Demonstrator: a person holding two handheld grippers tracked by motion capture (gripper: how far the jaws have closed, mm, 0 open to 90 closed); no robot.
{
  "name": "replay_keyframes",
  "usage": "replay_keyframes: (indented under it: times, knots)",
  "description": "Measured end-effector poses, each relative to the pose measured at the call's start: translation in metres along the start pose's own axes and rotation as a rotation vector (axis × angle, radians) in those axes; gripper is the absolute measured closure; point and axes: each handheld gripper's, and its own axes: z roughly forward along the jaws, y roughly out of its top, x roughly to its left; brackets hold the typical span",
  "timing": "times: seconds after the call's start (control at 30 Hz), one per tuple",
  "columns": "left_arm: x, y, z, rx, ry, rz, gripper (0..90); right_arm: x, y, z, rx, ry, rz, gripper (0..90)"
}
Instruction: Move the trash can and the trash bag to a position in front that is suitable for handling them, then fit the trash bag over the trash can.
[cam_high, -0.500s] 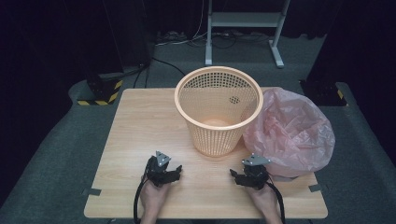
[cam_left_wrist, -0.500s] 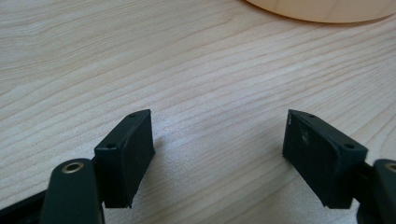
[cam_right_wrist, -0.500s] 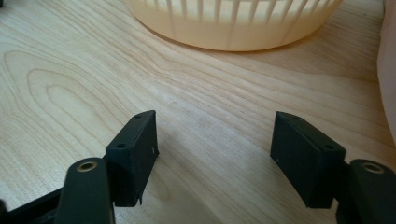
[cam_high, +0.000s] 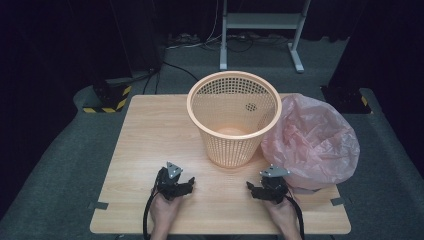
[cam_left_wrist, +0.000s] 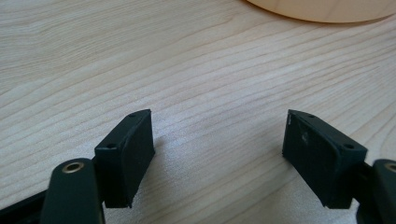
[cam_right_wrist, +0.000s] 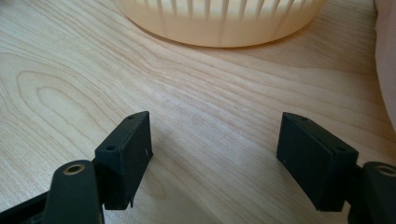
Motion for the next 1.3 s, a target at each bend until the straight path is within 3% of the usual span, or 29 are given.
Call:
replay_keyframes:
  times: [0.6, 0.93, 1.3]
  knots:
    - [0.0, 0.0, 0.0, 0.0, -0.002, -0.001, 25.0, 0.002, -0.001, -0.001, 0.002, -0.014, 0.015, 25.0]
    - [0.0, 0.0, 0.0, -0.001, -0.001, -0.001, 25.1, 0.002, 0.0, -0.001, 0.014, 0.002, 0.009, 22.9]
    - [0.001, 0.0, 0.0, 0.0, -0.001, -0.001, 25.1, 0.0, -0.002, -0.01, -0.017, 0.046, 0.034, 25.7]
